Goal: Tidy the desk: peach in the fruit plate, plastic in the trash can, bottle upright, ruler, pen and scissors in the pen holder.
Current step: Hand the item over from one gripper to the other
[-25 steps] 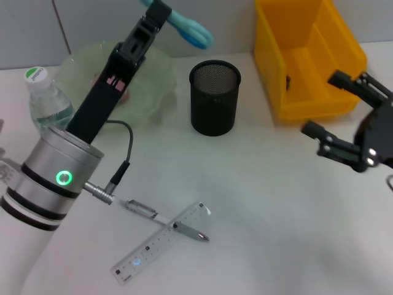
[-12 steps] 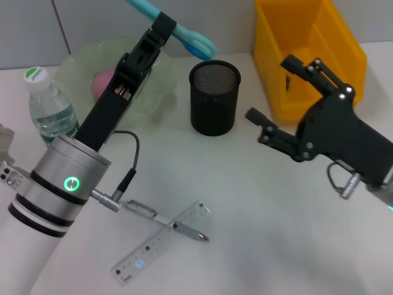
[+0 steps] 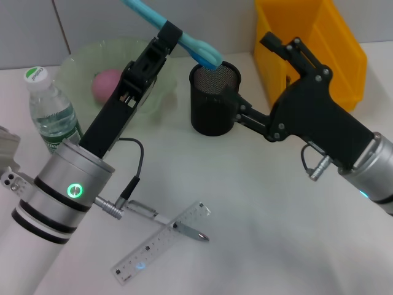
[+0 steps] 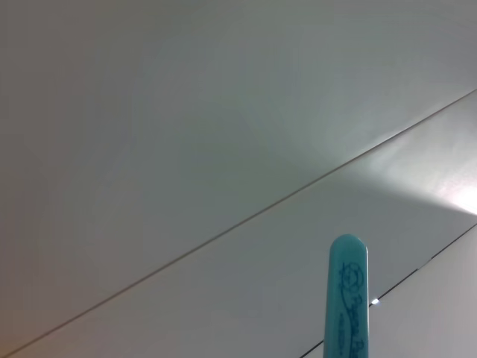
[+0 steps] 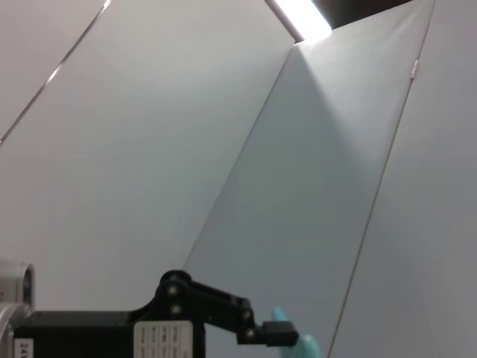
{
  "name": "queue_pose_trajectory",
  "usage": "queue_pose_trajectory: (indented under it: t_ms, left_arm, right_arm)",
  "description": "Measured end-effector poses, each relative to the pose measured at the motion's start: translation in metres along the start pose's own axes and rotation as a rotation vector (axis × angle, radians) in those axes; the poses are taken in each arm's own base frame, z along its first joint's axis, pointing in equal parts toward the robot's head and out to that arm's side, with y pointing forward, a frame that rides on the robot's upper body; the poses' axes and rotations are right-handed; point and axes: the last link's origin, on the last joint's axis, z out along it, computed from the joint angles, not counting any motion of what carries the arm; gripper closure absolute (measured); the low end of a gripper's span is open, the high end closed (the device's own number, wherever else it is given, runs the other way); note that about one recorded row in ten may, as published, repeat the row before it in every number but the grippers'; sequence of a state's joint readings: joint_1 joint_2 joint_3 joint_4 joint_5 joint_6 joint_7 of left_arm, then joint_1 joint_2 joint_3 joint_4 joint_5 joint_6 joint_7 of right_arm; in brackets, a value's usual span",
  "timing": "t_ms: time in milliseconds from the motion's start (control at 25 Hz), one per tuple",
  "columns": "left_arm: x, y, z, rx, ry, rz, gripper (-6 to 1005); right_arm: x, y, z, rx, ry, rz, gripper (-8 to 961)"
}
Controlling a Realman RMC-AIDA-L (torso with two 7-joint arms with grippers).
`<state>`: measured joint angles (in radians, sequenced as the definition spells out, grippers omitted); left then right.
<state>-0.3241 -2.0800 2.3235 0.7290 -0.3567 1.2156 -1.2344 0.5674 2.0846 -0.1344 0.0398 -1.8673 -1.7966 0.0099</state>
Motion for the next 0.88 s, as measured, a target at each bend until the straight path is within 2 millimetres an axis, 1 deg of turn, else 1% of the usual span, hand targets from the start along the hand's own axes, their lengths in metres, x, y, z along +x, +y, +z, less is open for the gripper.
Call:
queue_pose_trajectory:
  t_ms: [360, 880]
  left_arm:
    - [-0.004, 0.000, 0.003, -0.005, -0.026, -0.021, 759]
    - [-0.005, 0.001, 0.003, -0.010, -0.031, -0.037, 758]
  right_arm:
    - [0.005, 0.000, 0.011, -0.033, 0.021, -0.014, 125]
    - [0.006, -0.001, 0.024, -0.056, 0.010, -0.021, 130]
